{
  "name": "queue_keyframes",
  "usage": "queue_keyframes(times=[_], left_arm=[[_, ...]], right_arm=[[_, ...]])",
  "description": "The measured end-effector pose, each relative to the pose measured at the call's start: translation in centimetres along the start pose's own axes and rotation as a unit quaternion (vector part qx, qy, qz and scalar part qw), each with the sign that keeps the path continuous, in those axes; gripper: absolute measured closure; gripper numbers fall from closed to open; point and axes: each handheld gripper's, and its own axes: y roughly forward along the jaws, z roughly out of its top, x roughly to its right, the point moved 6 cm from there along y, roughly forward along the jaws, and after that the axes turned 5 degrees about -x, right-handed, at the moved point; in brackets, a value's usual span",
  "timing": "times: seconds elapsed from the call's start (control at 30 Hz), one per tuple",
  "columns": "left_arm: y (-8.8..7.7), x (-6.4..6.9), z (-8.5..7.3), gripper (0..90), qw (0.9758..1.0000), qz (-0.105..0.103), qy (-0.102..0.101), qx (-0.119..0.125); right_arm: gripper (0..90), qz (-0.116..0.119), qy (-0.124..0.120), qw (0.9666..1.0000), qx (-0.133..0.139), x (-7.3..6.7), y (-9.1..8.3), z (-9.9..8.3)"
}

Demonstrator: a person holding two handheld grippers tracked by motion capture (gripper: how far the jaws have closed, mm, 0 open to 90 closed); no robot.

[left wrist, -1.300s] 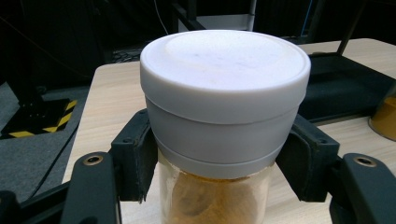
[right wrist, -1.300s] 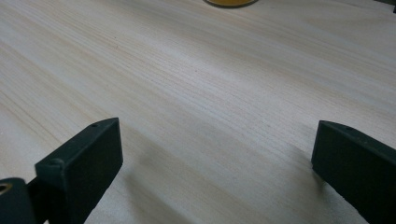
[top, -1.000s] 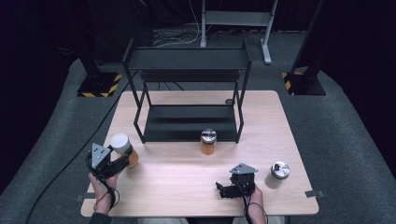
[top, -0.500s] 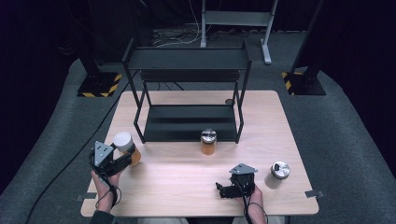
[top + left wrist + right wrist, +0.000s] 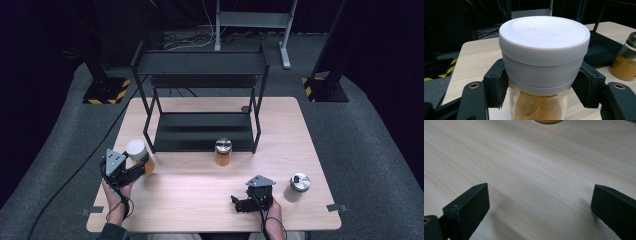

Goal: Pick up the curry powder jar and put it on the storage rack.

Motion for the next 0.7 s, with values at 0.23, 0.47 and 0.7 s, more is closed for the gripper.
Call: queue_keyframes(times=[0.23,0.47,0.7], left_arm=[[0.3,0.6,0.5,34.9,1.0000,-0.006,0.005,0.002],[0.6,1.1,0.7,34.9,0.9999,-0.011,0.007,0.002],[0.8,1.3,1.0,34.9,0.9999,-0.014,0.008,0.003]], right_arm=[[1.1,0.000,0.000,1.0000,0.000,0.0,0.0,0.0],[1.1,0.000,0.000,1.0000,0.001,0.0,0.0,0.0],[1.1,0.000,-0.001,1.0000,0.000,0.0,0.0,0.0]])
